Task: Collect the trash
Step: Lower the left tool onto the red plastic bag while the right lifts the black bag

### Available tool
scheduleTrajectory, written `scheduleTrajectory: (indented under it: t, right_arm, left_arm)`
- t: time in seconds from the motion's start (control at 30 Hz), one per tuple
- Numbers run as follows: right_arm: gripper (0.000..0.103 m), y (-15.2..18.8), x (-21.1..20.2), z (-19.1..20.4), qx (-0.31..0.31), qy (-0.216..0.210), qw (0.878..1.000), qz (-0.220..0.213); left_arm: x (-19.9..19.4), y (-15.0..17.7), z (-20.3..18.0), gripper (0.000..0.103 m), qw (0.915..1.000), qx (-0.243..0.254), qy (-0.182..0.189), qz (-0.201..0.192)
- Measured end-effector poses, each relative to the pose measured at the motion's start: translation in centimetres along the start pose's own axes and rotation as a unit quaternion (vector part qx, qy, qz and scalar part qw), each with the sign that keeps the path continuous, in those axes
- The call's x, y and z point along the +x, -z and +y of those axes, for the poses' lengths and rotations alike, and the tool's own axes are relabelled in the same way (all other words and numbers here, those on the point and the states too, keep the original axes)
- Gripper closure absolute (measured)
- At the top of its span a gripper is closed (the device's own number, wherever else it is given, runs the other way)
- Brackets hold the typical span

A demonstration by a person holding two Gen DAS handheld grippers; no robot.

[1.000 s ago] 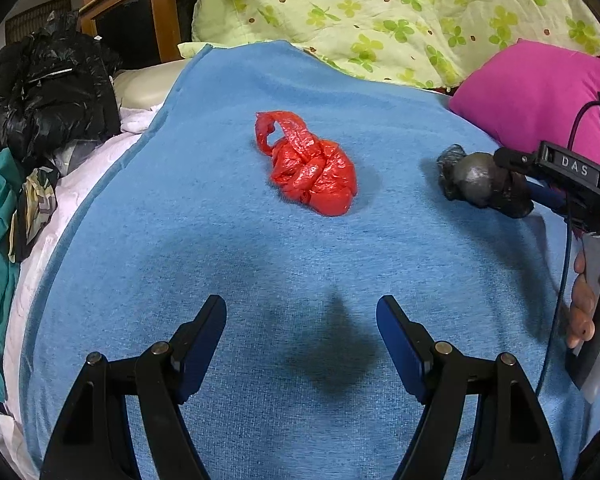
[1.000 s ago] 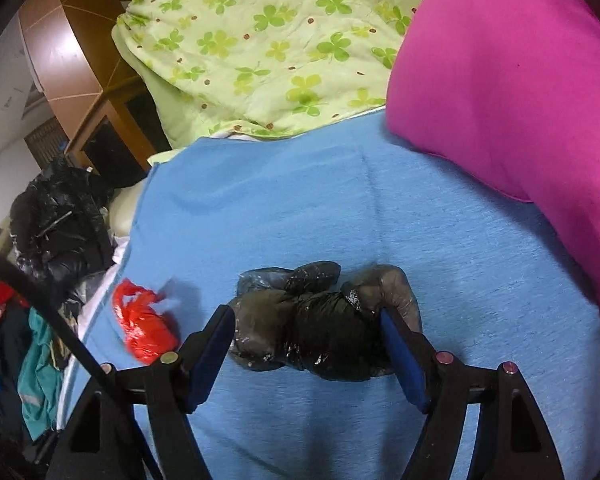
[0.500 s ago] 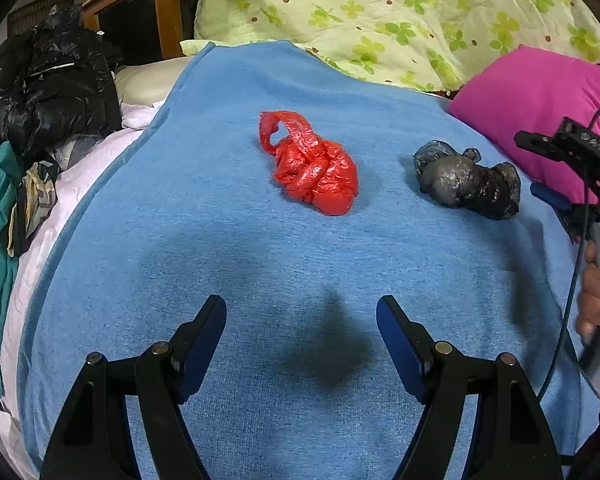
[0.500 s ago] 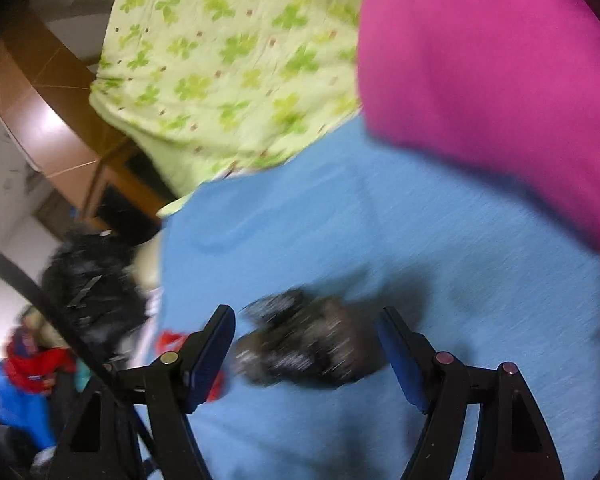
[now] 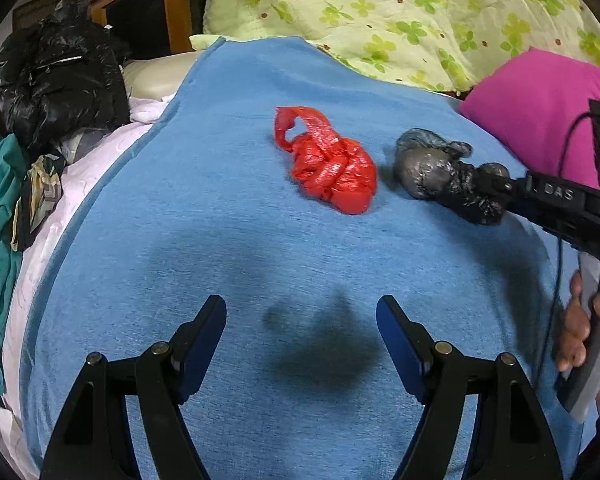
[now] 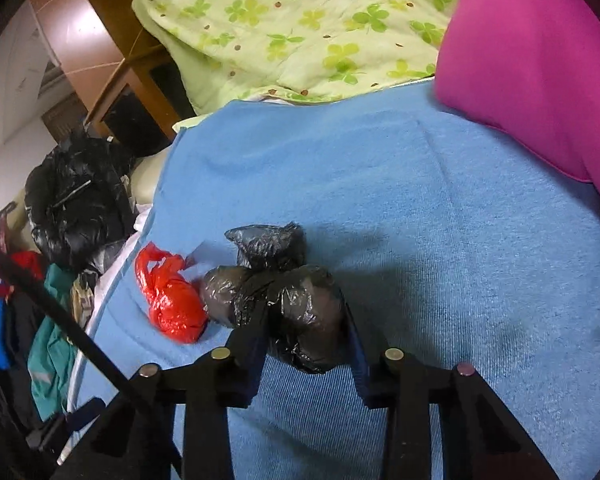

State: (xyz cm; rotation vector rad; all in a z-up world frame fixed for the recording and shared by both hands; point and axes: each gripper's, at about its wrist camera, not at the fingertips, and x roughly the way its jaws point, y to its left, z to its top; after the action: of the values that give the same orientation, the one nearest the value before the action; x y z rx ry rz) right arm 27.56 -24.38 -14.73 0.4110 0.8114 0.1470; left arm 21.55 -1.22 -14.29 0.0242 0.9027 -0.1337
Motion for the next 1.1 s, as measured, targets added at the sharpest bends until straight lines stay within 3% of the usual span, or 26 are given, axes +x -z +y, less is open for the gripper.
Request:
scheduleTrajectory:
  t: [0.07, 0.3, 0.47, 0.6, 0.7, 0.73, 0.8, 0.83, 0.93, 1.1]
  right_arm:
    - [0.073, 0.2, -0.6, -0.1, 0.006, -0.006, 1.0, 0.0]
    - [0.073, 1.1, -2.9, -0.5, 0.002, -0.004, 1.0, 0.006]
    - [0.074, 2.2, -5.6, -1.1, -0.009, -0.004, 1.0, 0.006]
    - [0.074, 3.1, -6.9, -1.5, -0.023, 0.005, 1.0, 0.015]
    - [0.073, 3.3, -8.0, -1.8, -0.033, 0.009, 0.999, -0.001]
    - [0.071, 3.1, -8.4, -1.9, -0.032, 0.005, 0.999, -0.009]
    - [0.049, 2.6, -8.9, -2.3, -0.025, -0.002, 0.999, -0.031]
    - [0.023, 2.5, -9.1, -2.3, -0.023, -0.004, 0.999, -0.042]
    - [0.019, 1.5, -8.5, -2.5, -0.015, -0.011, 0.998, -0.064]
    - [0.02, 0.2, -4.5, -2.3, -0.009, -0.017, 0.999, -0.044]
  left_arm:
    - [0.1, -0.1, 0.3, 0.025, 1.0, 0.0, -0.006, -0.001]
    - [0.5, -0.6, 1.3, 0.025, 0.9998, -0.015, -0.016, -0.004]
    - [0.2, -1.4, 0.8, 0.025, 0.9993, -0.015, -0.017, -0.031]
    - [0.6, -2.5, 0.1, 0.025, 0.9987, -0.009, -0.008, -0.049]
    - [1.5, -3.6, -0.1, 0.025, 0.9985, -0.018, 0.011, -0.051]
    - [2.0, -4.3, 0.0, 0.025, 0.9982, -0.025, 0.016, -0.052]
    - [2.7, -5.3, 0.1, 0.025, 0.9978, -0.036, 0.018, -0.053]
    - [3.1, -5.8, 0.1, 0.025, 0.9975, -0.041, 0.021, -0.053]
    - [4.3, -7.0, -0.1, 0.025, 0.9965, -0.057, 0.034, -0.051]
    - [5.9, -8.4, -0.9, 0.025, 0.9965, -0.057, 0.038, -0.047]
